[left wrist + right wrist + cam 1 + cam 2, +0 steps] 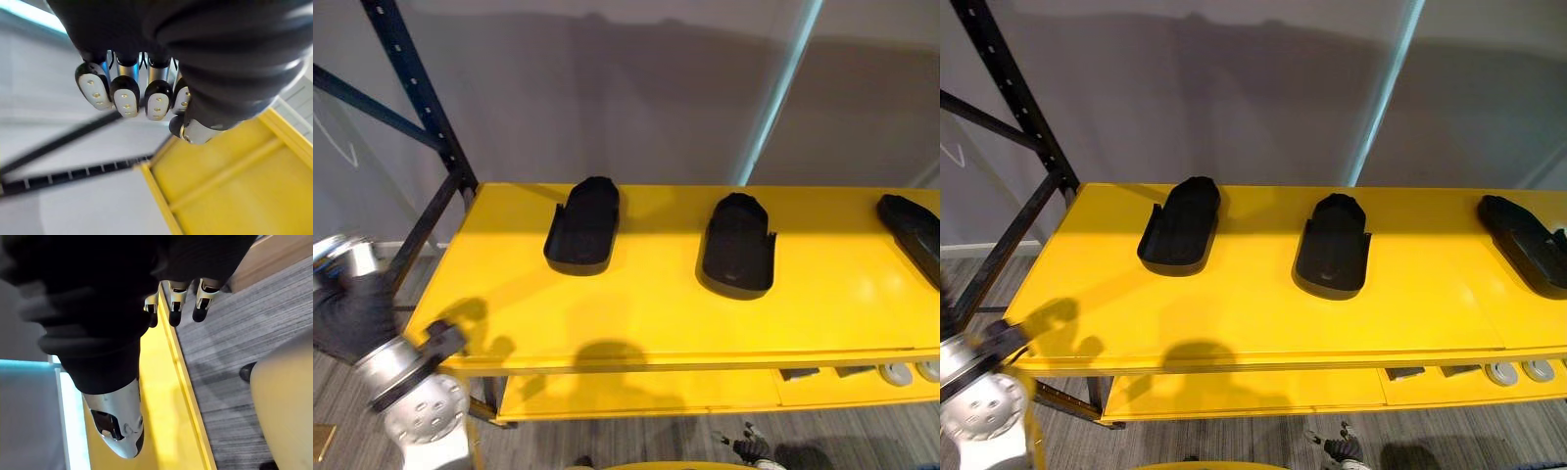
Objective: Walk over and take plastic housings, then place them on the shelf
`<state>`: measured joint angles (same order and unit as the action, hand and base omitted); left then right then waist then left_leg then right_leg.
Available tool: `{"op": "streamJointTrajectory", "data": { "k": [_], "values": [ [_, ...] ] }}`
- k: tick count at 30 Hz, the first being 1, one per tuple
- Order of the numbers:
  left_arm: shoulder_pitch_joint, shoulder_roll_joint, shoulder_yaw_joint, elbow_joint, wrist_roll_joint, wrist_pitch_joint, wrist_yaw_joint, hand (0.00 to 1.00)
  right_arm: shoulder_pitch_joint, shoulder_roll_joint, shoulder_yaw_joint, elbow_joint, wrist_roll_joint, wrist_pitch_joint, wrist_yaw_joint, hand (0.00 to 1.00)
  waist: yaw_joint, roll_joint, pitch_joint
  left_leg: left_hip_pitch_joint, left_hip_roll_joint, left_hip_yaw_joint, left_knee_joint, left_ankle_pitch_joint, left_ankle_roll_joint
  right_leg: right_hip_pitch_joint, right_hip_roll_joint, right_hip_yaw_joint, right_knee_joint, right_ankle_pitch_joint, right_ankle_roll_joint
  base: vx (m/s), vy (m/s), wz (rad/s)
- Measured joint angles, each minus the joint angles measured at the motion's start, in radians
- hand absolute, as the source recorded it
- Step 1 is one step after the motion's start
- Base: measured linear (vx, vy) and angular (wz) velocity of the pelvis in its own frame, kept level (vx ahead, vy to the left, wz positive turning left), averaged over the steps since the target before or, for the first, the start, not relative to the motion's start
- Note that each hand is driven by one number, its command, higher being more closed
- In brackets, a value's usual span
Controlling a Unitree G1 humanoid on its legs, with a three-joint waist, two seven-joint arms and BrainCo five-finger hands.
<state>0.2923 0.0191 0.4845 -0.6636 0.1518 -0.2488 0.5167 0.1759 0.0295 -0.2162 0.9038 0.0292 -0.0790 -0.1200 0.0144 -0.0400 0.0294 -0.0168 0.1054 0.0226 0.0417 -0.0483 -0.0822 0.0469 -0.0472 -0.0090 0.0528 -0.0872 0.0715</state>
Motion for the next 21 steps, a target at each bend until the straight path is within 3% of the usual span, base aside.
{"op": "streamJointTrajectory", "data": {
  "k": [2, 5, 6, 11, 12, 14, 21],
  "values": [
    [0.053, -0.021, 0.068, 0.032, -0.036, 0.005, 0.027, 1.0, 0.003, 0.002, 0.005, -0.018, 0.0, 0.003, -0.011, 0.0, 0.006, -0.004, -0.002, -0.019, 0.001, -0.007, 0.031, -0.011, -0.001, -0.001, -0.002, -0.013, 0.0, 0.0, -0.001, 0.01, 0.001, 0.14],
    [0.142, -0.053, 0.11, 0.173, -0.071, 0.06, 0.024, 1.0, 0.006, 0.003, 0.03, -0.058, -0.004, 0.008, -0.012, 0.0, 0.015, -0.007, -0.005, -0.056, 0.004, -0.013, 0.104, -0.055, 0.006, 0.002, -0.005, -0.022, 0.001, 0.0, 0.0, 0.0, 0.014, 0.01],
    [0.153, -0.063, 0.102, 0.291, -0.069, 0.094, -0.003, 1.0, 0.007, -0.001, 0.042, -0.066, -0.006, 0.008, -0.011, 0.0, 0.03, -0.007, -0.006, -0.071, 0.004, -0.011, 0.144, -0.08, 0.011, 0.004, -0.004, -0.02, 0.002, 0.0, 0.0, 0.0, 0.037, -0.04],
    [0.159, -0.117, 0.08, 0.759, -0.083, 0.175, -0.099, 1.0, 0.007, 0.0, 0.075, -0.068, -0.022, 0.018, -0.009, 0.0, 0.029, -0.011, -0.016, -0.094, 0.004, -0.006, 0.233, -0.133, 0.017, 0.01, -0.011, -0.02, 0.019, -0.012, 0.001, 0.02, 0.049, -0.04],
    [0.158, -0.115, 0.067, 0.815, -0.09, 0.181, -0.111, 0.0, 0.009, -0.001, 0.074, -0.068, -0.022, 0.018, -0.009, 0.0, 0.03, -0.014, -0.017, -0.094, 0.003, -0.006, 0.241, -0.137, 0.017, 0.013, -0.012, -0.021, 0.022, -0.015, 0.002, 0.04, 0.06, -0.02],
    [0.144, -0.113, 0.002, 0.984, -0.103, 0.198, -0.155, 0.0, 0.02, -0.001, 0.073, -0.068, -0.022, 0.019, -0.01, 0.0, 0.029, -0.02, -0.021, -0.09, -0.008, -0.005, 0.25, -0.143, 0.023, 0.015, -0.024, -0.024, 0.036, -0.026, 0.01, 0.03, 0.046, 0.04],
    [0.067, -0.088, -0.063, 1.196, -0.098, 0.192, -0.211, 0.0, 0.028, 0.0, 0.068, -0.068, -0.02, 0.019, -0.012, 0.0, 0.027, 0.0, -0.02, -0.092, -0.025, -0.002, 0.251, -0.147, 0.03, -0.003, -0.041, -0.024, 0.056, -0.044, 0.017, 0.0, 0.018, 0.0]
  ]
}}
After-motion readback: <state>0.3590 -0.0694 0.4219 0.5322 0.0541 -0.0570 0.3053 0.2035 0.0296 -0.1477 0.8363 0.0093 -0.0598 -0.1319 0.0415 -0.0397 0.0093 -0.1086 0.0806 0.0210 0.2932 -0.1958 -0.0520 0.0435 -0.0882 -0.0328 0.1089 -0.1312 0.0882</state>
